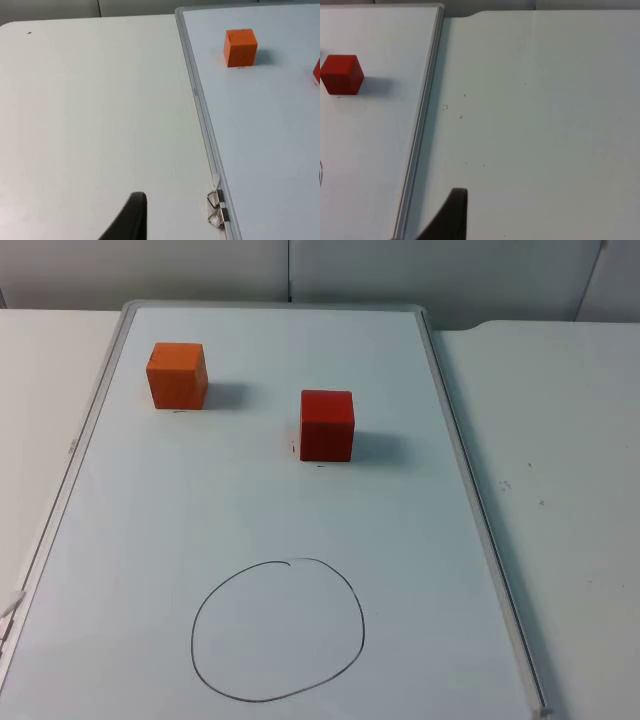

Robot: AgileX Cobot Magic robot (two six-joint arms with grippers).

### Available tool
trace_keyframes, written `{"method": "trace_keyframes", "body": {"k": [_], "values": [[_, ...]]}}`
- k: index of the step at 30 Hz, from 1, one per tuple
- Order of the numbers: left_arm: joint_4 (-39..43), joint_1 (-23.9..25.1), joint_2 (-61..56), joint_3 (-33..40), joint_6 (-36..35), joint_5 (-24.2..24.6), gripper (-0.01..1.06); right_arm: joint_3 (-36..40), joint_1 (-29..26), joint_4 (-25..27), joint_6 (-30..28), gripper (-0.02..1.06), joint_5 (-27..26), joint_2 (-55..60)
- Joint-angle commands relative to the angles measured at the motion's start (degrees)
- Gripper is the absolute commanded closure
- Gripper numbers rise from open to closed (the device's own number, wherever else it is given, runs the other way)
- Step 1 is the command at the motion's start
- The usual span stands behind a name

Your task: Pick up one cube with the left hand and another cube with the right hand. First place the cube in the right hand at the target position, then stack the cube in the left hand on top.

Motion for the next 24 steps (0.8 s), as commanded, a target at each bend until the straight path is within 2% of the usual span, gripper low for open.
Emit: {"method": "trace_keyframes", "body": {"k": [1, 9, 13, 16, 22, 24], "values": [[-0.5, -0.2, -0.2, -0.5, -0.3, -0.9, 0.00, 0.2, -0.4, 0.0, -0.1, -0.01, -0.5, -0.1], [-0.9, -0.2, 4.5, -6.9, -0.3, -4.3, 0.00, 0.2, -0.4, 0.0, -0.1, -0.01, -0.5, -0.1], [-1.2, -0.2, 9.3, -10.2, -0.3, -8.0, 0.00, 0.2, -0.4, 0.0, -0.1, -0.01, -0.5, -0.1], [-2.7, -0.2, 15.5, -13.3, -0.3, -14.2, 0.00, 0.2, -0.4, 0.0, -0.1, -0.01, -0.5, -0.1], [-5.5, -0.2, 23.0, -16.8, 1.2, -20.1, 0.00, 0.2, -0.4, 0.0, -0.1, -0.01, -0.5, -0.1], [-6.8, -0.2, 27.9, -19.4, 3.9, -22.4, 0.00, 0.2, -0.4, 0.0, -0.1, -0.01, -0.5, -0.1]]}}
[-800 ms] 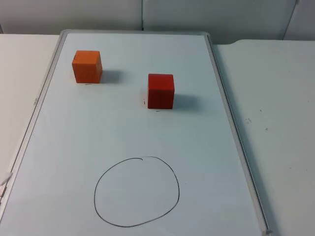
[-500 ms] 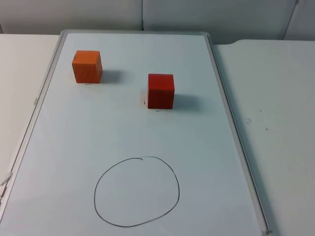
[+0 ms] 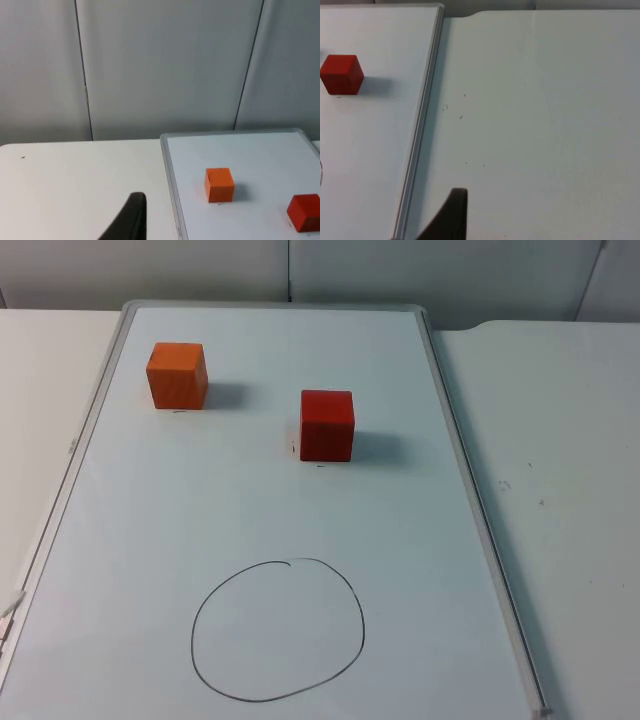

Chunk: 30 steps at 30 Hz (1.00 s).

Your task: Pick up one cube with the left hand and another cube with the right hand. First place the cube in the right hand at the target position, then stack the cube in the left hand on top.

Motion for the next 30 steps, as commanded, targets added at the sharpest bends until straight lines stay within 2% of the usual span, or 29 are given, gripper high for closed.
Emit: {"method": "trace_keyframes", "body": {"k": [1, 5, 10, 16, 21, 26, 30], "values": [[-1.7, -0.2, 4.1, -2.5, 2.1, -3.2, 0.00, 0.2, -0.4, 0.0, -0.1, -0.01, -0.5, -0.1], [-4.1, -0.2, 10.1, -6.3, 5.1, -5.5, 0.00, 0.2, -0.4, 0.0, -0.1, -0.01, -0.5, -0.1], [-7.8, -0.2, 18.8, -12.4, 8.5, -5.7, 0.00, 0.2, -0.4, 0.0, -0.1, -0.01, -0.5, -0.1], [-16.5, -0.2, 31.0, -20.2, 17.1, -5.7, 0.00, 0.2, -0.4, 0.0, -0.1, -0.01, -0.5, -0.1], [-18.3, -0.7, 38.5, -23.9, 18.5, -5.7, 0.00, 0.2, -0.4, 0.0, -0.1, -0.01, -0.5, -0.1], [-18.4, -4.7, 46.4, -27.3, 19.8, -5.7, 0.00, 0.2, -0.4, 0.0, -0.1, -0.01, -0.5, -0.1], [-17.1, -10.3, 55.7, -30.8, 19.8, -10.3, 0.00, 0.2, -0.4, 0.0, -0.1, -0.01, -0.5, -0.1]]}}
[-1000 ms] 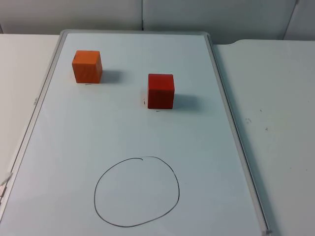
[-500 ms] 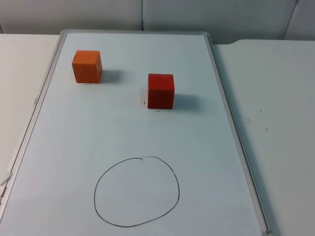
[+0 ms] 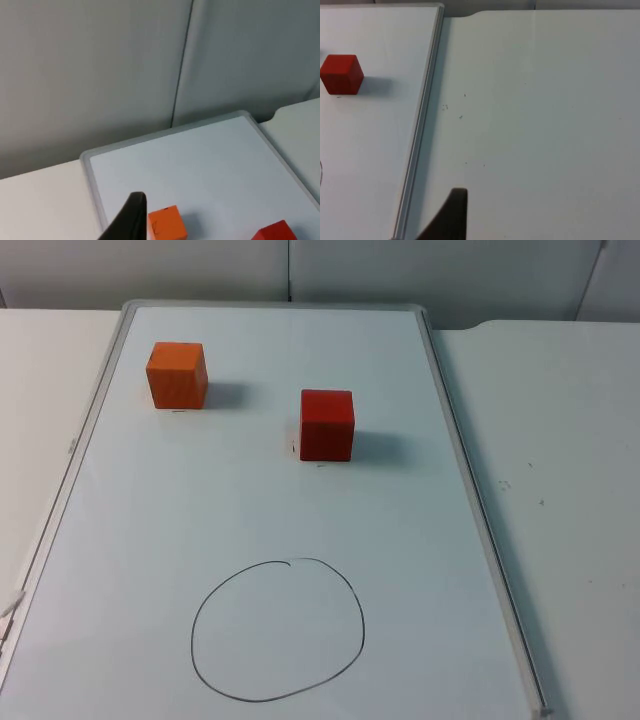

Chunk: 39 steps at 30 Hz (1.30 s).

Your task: Pick up one cube with the left hand and another cube with the right hand. First place the cube in the right hand at the target position, then stack the cube in the left hand on top.

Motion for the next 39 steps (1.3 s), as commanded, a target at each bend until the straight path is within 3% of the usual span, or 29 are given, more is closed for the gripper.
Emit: {"method": "trace_keyframes", "body": {"k": [1, 5, 9, 18, 39], "values": [[0.4, -2.3, 4.2, -1.7, 0.2, -2.8, 0.00, 0.2, -0.4, 0.0, -0.1, -0.01, -0.5, -0.1], [2.2, -3.9, 13.3, -3.9, -3.4, -7.6, 0.00, 0.2, -0.4, 0.0, -0.1, -0.01, -0.5, -0.1], [3.1, -3.9, 20.1, -5.3, -5.7, -9.0, 0.00, 0.2, -0.4, 0.0, -0.1, -0.01, -0.5, -0.1], [9.1, -4.3, 35.0, -11.0, -14.9, -9.1, 0.00, 0.2, -0.4, 0.0, -0.1, -0.01, -0.5, -0.1], [12.7, -7.4, 52.4, -19.1, -18.8, -10.5, 0.00, 0.2, -0.4, 0.0, 0.2, -0.01, -0.5, -0.1]]}}
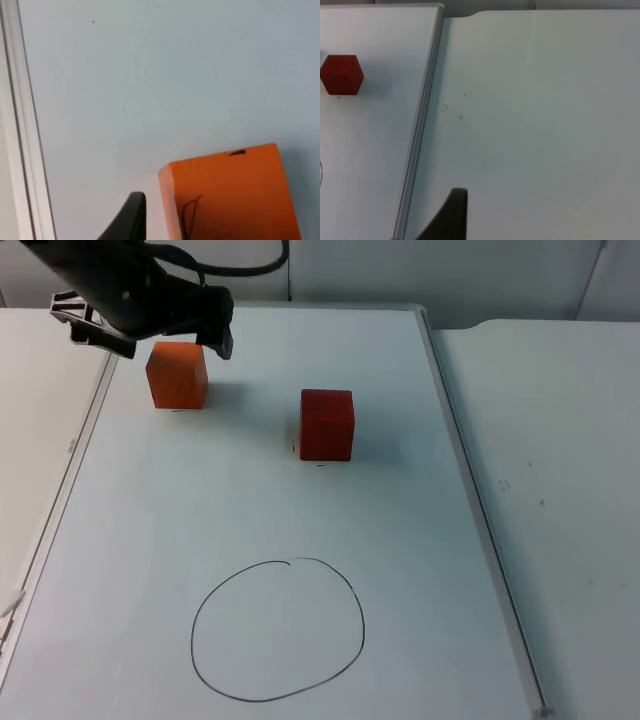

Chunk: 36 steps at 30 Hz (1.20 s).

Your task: Pick up one cube with the left hand and another cube with the right hand. First place the cube in the right hand at the target position, then stack the cube in the left hand on top.

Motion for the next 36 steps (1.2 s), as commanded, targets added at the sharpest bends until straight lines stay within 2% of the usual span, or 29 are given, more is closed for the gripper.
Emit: {"method": "trace_keyframes", "body": {"k": [1, 9, 27, 30, 33, 34, 36], "values": [[0.7, -0.7, 0.8, -1.0, -1.1, -0.7, 0.00, 0.2, -0.4, 0.0, 0.2, -0.01, -0.5, -0.1], [8.7, -1.2, 2.8, -1.1, -7.4, -4.1, 0.00, 0.2, -0.4, 0.0, 0.2, -0.01, -0.5, -0.1], [8.6, -1.2, 4.9, -1.5, -7.4, -7.1, 0.03, 0.2, -0.4, 0.0, 0.2, -0.01, -0.5, -0.1], [8.6, -1.2, 4.9, -1.5, -7.4, -7.6, 0.08, 0.2, -0.4, 0.0, 0.2, -0.01, -0.5, -0.1], [10.1, -1.2, 4.9, -1.5, -7.4, -7.5, 0.23, 0.2, -0.4, 0.0, 0.2, -0.01, -0.5, -0.1], [10.1, -1.2, 4.9, -1.5, -7.4, -7.5, 0.23, 0.2, -0.4, 0.0, 0.2, -0.01, -0.5, -0.1], [10.1, -1.2, 4.9, -1.5, -7.4, -6.6, 0.39, 0.2, -0.4, 0.0, 0.2, -0.01, -0.5, -0.1]]}}
